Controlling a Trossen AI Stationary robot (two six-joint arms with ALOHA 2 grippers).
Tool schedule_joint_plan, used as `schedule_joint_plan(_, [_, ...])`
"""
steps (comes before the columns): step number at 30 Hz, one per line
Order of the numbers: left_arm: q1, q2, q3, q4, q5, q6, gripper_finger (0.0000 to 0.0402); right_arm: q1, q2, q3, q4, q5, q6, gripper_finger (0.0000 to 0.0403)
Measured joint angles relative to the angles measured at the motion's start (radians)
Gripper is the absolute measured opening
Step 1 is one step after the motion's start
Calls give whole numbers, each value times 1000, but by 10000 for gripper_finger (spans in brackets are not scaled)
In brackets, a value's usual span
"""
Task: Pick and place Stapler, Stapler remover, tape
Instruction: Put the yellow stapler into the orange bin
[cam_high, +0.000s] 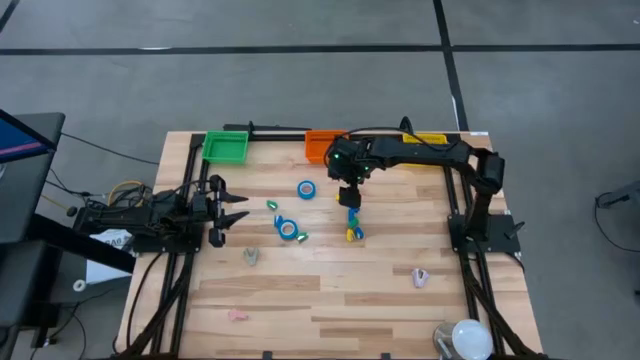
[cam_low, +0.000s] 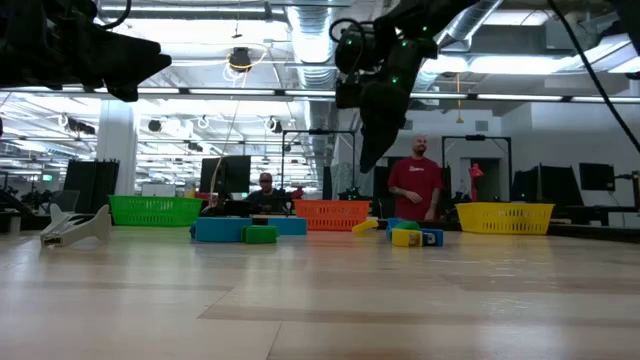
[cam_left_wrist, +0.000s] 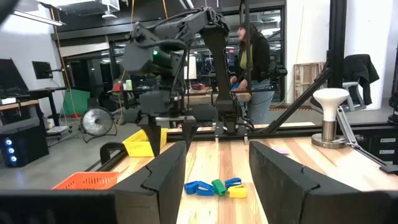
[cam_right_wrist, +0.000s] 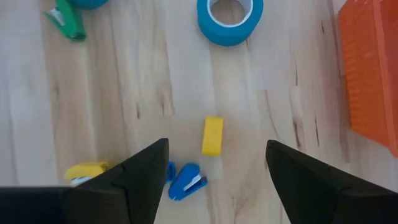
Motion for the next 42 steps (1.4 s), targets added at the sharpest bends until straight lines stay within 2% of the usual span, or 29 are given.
schedule_joint_plan(17, [0, 0, 0, 0, 0, 0, 168, -28, 84, -4, 110, -26, -90, 260])
schedule_joint_plan(31, [0, 0, 0, 0, 0, 0, 168, -30, 82, -37, 154, -47, -118, 260])
schedule_joint_plan(42, [0, 0, 0, 0, 0, 0, 168, -26, 82, -138, 218, -43, -92, 260])
